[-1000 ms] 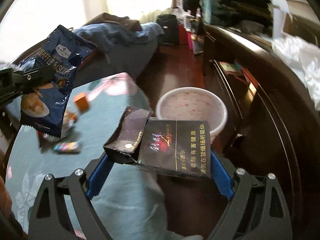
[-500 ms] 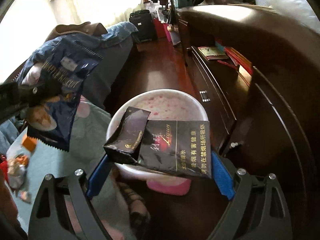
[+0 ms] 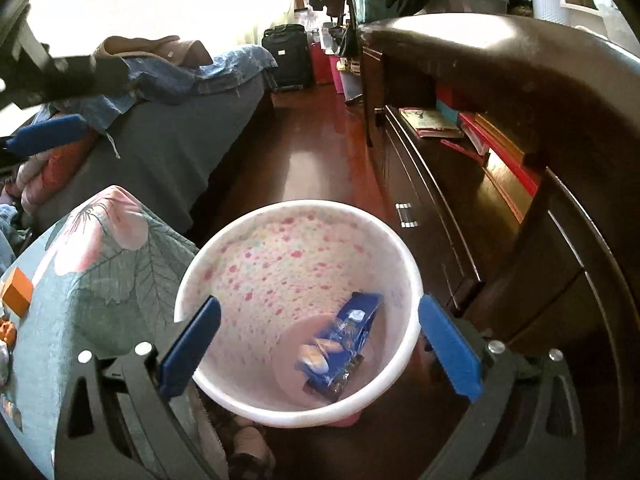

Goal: Collect trash
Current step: 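Open both tools to drop the bag and pack into the wastebasket, then grasp the red snack bag with the left tool while the right tool grasps the brown paper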

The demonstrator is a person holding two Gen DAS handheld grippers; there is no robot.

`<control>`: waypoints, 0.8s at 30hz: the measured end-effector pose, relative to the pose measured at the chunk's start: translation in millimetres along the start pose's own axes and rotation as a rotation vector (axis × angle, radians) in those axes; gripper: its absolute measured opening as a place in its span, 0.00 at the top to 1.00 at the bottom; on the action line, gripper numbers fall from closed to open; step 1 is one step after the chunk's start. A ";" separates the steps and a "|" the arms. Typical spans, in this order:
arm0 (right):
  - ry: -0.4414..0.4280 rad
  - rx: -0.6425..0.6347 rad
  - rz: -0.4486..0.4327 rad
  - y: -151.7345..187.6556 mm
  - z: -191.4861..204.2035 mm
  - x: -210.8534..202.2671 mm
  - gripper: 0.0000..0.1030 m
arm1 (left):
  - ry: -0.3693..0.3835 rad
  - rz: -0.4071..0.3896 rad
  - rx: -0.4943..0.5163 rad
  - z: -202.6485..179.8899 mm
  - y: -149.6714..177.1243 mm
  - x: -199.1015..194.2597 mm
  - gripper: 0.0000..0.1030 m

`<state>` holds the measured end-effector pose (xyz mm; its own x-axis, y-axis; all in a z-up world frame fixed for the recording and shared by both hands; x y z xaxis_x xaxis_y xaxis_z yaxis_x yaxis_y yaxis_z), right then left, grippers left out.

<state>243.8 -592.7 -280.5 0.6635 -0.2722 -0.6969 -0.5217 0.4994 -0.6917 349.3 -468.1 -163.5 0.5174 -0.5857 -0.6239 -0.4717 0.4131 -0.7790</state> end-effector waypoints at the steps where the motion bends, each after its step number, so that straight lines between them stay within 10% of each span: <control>1: 0.000 0.000 0.001 1.9 0.1 -2.4 0.03 | -0.002 -0.006 -0.005 0.7 0.3 -4.4 0.33; 15: 0.016 -0.056 0.036 36.0 37.6 -74.2 0.03 | -0.177 -0.055 -0.050 34.4 52.1 -119.0 0.11; 24: -0.092 -0.171 0.041 69.1 102.2 -139.7 0.03 | -0.545 -0.024 -0.185 114.8 109.0 -194.3 0.05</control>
<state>169.9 -436.1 -211.7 0.6819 -0.1744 -0.7104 -0.6275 0.3596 -0.6906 279.3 -229.2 -134.3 0.7997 -0.1292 -0.5864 -0.5469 0.2462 -0.8001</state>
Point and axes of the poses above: each gripper's, at about its wrist camera, not at the fingertips, and x roughly the way its jaws point, z to its left, y to its underside, the point moved 3 cm from there along x, roughly the way its jaws point, and after that the axes turned 5 degrees about x, right-handed, at the moved point
